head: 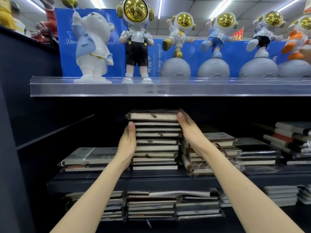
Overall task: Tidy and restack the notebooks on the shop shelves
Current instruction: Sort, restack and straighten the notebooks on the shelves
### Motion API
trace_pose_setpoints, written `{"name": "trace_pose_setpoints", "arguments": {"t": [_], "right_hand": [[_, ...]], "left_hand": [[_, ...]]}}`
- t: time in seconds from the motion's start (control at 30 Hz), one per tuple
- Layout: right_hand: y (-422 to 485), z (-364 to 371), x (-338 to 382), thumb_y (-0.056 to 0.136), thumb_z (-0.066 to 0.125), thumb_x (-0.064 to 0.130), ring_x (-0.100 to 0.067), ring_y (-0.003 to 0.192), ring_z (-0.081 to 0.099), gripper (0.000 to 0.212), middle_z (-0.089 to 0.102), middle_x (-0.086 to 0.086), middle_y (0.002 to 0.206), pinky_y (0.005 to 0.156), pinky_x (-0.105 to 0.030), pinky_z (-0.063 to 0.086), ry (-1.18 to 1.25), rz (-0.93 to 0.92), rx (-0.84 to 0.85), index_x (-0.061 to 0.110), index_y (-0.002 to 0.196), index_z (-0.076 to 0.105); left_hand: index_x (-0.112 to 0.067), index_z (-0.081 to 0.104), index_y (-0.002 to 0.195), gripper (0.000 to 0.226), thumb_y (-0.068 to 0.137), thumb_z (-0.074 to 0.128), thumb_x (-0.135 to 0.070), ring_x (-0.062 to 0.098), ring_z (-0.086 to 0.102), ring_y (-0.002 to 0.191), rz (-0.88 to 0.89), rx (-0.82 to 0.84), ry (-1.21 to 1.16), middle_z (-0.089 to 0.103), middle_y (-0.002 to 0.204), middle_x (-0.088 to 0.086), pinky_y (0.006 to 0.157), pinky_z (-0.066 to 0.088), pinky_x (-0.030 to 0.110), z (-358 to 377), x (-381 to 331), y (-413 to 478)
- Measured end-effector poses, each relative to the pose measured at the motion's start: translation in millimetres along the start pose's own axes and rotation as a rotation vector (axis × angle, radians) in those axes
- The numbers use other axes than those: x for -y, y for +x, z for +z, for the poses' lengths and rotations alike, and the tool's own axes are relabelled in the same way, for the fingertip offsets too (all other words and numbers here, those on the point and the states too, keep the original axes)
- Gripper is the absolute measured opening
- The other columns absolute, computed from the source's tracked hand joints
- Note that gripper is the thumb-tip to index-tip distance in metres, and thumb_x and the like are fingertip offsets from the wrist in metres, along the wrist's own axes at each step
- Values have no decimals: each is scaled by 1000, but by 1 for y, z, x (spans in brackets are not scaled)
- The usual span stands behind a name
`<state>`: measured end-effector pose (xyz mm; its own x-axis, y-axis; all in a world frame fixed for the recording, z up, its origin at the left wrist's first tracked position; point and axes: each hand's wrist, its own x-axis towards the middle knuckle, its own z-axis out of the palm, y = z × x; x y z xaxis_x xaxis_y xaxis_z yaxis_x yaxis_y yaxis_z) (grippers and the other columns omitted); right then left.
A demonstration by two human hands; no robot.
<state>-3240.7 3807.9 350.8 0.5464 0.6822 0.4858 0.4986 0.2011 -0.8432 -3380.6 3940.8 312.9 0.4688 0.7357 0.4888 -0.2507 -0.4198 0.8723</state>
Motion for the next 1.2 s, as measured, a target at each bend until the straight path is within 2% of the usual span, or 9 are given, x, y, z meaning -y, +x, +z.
{"name": "trace_pose_setpoints", "arguments": {"t": [0.17, 0.27, 0.37, 0.53, 0.73, 0.8, 0.9, 1.07, 1.2], "right_hand": [[-7, -1, 1, 100, 32, 44, -12, 141, 24, 58, 26, 2, 156, 104, -18, 19, -28, -31, 20, 24, 152, 15], [-12, -3, 0, 100, 39, 36, 0, 134, 22, 60, 26, 9, 152, 101, -8, 21, -50, -81, 34, 27, 152, 9], [-11, -1, -2, 100, 41, 28, -1, 131, 28, 58, 33, 11, 143, 88, 7, 25, -91, -103, 36, 23, 151, 14], [-7, 6, -8, 102, 35, 28, -8, 134, 33, 56, 37, -3, 149, 99, -10, 26, -144, -99, 18, 22, 152, 9], [-6, 4, -7, 103, 33, 32, -17, 139, 32, 59, 33, -4, 152, 101, -14, 24, -192, -68, 22, 22, 153, 4], [-13, 1, -5, 102, 34, 36, -18, 139, 32, 60, 31, -3, 153, 103, -17, 24, -253, -62, 21, 23, 153, 4], [-33, -13, -10, 100, 38, 41, -21, 127, 49, 56, 47, -2, 144, 96, -26, 37, -558, -114, -63, 25, 151, 20], [-65, -64, -41, 90, 47, 46, -28, 114, 60, 49, 66, -8, 120, 103, -45, 38, -971, -224, -368, 13, 123, 62], [-71, -96, -53, 84, 50, 59, -31, 131, 46, 56, 59, -13, 130, 108, -53, 30, -1120, -186, -255, 19, 120, 65]], "left_hand": [[-27, 19, 150, 75, 84, 31, -59, 15, 32, 137, 67, -31, 2, 32, 152, -1, 108, 28, 26, -8, -4, 2], [-29, 5, 151, 68, 92, 37, -45, 5, 24, 136, 161, -12, 50, 21, 153, -10, 102, 24, 8, -9, -12, 3], [-21, 13, 150, 60, 97, 39, -32, -1, 27, 128, 203, -23, 86, 30, 140, -12, 85, 24, -9, -5, -11, 4], [-19, 15, 150, 58, 98, 38, -31, 6, 31, 132, 231, -42, 90, 30, 150, -3, 101, 27, 10, 1, -6, 4], [-18, 13, 151, 59, 99, 38, -32, 3, 27, 131, 250, -54, 145, 28, 151, -1, 96, 22, 5, 1, -5, 4], [-20, 12, 151, 63, 97, 39, -37, 5, 27, 133, 227, -59, 164, 28, 153, 0, 100, 23, 11, -2, -7, 3], [-18, 15, 151, 68, 95, 45, -40, 18, 32, 137, 227, -112, 276, 32, 152, 3, 104, 25, 21, -7, -11, -7], [-2, 36, 139, 59, 94, 54, -36, 36, 33, 136, 565, -273, 650, 41, 141, 24, 110, 29, 46, 3, -8, -34], [-5, 40, 132, 51, 92, 53, -35, 38, 38, 132, 783, -339, 791, 45, 136, 27, 115, 22, 48, 29, -6, -47]]}}
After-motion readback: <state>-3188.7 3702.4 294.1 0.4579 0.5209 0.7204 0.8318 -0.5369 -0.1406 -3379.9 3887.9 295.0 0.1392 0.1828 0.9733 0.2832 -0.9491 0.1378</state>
